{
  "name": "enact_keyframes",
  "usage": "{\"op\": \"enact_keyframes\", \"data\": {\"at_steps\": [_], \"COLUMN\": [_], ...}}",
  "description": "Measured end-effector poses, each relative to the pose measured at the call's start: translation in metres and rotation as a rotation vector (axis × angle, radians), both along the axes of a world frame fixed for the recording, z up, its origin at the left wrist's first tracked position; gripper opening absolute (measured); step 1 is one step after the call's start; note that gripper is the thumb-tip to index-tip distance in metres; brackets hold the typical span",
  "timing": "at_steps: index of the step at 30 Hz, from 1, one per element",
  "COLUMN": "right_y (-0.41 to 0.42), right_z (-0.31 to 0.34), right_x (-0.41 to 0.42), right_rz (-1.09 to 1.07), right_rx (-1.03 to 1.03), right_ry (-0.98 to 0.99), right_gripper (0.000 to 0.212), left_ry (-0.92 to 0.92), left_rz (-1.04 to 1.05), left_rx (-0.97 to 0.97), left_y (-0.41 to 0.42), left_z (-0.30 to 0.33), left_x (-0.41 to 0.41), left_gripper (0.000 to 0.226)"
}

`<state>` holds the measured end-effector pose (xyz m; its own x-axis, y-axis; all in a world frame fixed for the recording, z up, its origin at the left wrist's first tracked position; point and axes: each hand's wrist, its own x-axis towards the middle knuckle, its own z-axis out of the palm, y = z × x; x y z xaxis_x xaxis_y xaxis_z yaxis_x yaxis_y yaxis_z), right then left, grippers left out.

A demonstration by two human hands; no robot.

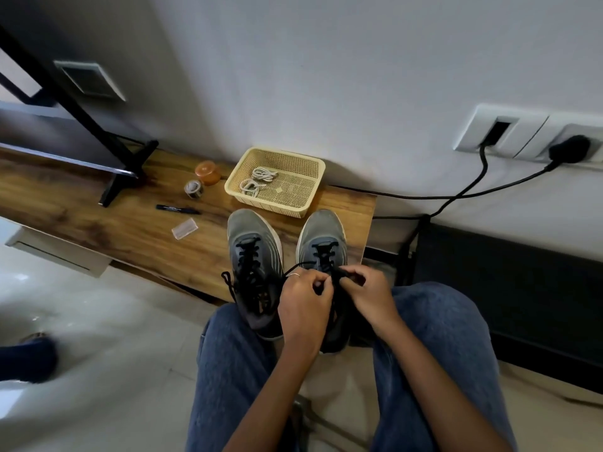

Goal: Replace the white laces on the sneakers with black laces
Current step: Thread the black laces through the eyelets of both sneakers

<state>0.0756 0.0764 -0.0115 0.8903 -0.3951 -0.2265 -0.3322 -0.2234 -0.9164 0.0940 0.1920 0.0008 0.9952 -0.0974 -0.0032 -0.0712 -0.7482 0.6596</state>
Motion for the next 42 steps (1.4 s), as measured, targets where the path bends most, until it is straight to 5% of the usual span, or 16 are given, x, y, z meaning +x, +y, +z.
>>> {"op": "enact_keyframes", "data": {"at_steps": [6,19,27,37,42], "right_y": [-0.001,-0.001,0.000,-0.006,-0.001], "right_z": [0.003,-0.009,-0.010,-0.016,-0.019], "right_x": [-0.001,0.003,0.002,-0.001,0.000], "right_rz": [-0.120,-0.217,-0.176,0.111,-0.011], "right_rx": [0.318,0.490,0.424,-0.032,0.163], "right_ry": [0.064,0.195,0.136,-0.039,0.023], "right_gripper": [0.032,0.025,0.025,0.024,0.022], "left_ry": [0.054,0.177,0.170,0.202,0.201], "left_rz": [0.011,0.005,-0.031,-0.140,-0.125], "left_rx": [-0.042,-0.208,-0.149,-0.085,-0.090], "left_y": [-0.007,-0.005,-0.007,-0.001,-0.001], "left_z": [-0.003,-0.011,-0.009,-0.010,-0.014], "left_x": [0.012,0.019,0.023,0.033,0.033], "left_gripper": [0.007,0.011,0.010,0.013,0.009]}}
